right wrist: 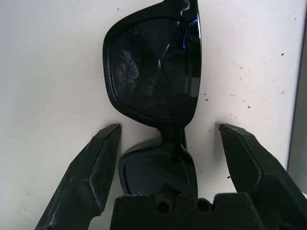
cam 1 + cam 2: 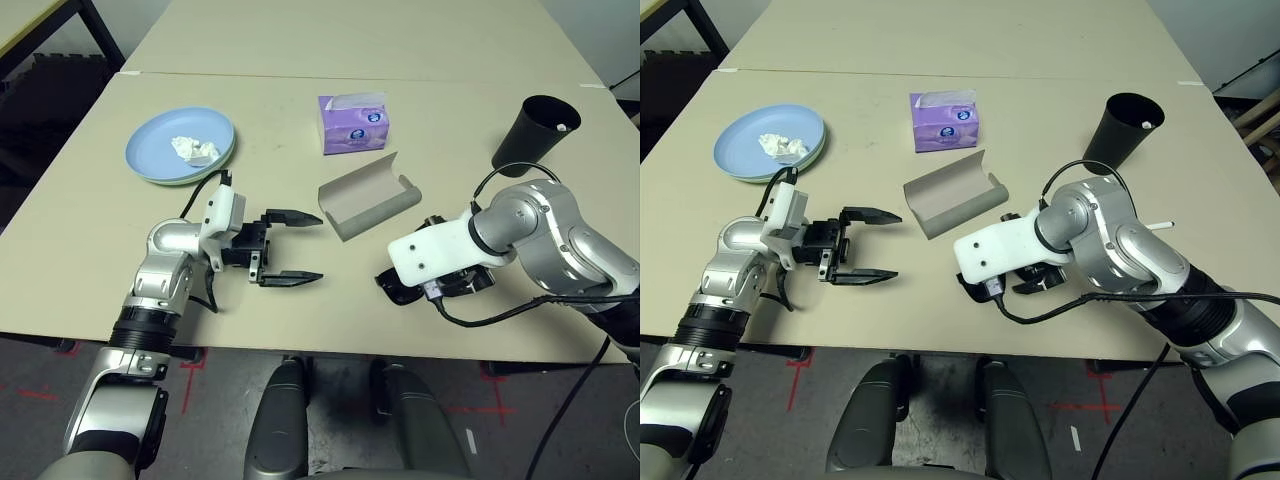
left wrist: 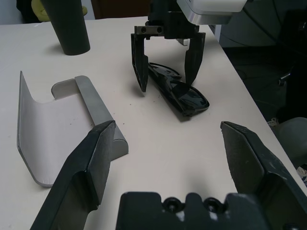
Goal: Organize and tidy the items on the table.
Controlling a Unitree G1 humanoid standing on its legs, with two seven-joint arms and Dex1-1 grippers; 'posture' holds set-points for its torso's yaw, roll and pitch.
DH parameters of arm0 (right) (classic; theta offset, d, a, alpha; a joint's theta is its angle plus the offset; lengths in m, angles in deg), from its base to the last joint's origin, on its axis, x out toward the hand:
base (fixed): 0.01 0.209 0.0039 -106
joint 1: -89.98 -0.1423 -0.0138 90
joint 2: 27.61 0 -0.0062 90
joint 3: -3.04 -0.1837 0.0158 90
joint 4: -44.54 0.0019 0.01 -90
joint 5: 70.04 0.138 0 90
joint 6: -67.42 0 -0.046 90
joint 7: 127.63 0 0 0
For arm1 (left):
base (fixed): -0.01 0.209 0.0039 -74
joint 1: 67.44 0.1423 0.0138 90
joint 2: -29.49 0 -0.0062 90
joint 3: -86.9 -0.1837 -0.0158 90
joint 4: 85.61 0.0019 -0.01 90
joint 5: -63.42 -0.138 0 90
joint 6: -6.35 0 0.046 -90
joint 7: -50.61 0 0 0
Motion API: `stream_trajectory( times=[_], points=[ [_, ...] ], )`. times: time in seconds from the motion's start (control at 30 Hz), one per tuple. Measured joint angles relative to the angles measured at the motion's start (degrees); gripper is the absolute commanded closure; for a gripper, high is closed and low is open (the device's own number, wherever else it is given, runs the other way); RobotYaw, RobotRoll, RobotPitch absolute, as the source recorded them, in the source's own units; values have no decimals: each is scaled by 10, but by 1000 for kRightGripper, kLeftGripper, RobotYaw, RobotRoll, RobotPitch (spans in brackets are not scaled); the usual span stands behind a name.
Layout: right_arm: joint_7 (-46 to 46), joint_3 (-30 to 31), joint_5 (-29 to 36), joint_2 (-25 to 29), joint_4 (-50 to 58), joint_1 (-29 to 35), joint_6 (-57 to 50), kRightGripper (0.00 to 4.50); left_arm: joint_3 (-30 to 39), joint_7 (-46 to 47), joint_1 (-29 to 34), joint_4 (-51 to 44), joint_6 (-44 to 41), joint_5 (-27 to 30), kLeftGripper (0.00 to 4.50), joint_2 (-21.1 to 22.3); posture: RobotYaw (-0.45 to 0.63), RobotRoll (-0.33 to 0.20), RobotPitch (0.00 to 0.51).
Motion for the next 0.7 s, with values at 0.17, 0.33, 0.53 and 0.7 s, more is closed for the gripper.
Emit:
stream_trajectory(
  times=[0.17, 0.33, 0.53, 0.7],
  points=[
    [0, 0, -3, -4, -5, -2, 10, 0, 0, 0, 3, 0, 0, 0, 38, 0, 199, 0, 222],
    [0, 0, -4, -10, -16, -7, 15, 0, -1, 0, 4, 0, 2, -1, 38, 0, 200, 0, 220],
    [0, 0, -7, -15, -21, -10, 19, 0, -1, 0, 4, 1, 8, -3, 38, 0, 203, 0, 219],
    [0, 0, -8, -18, -24, -11, 20, 0, -1, 0, 4, 2, 10, -3, 38, 0, 203, 0, 219]
  ],
)
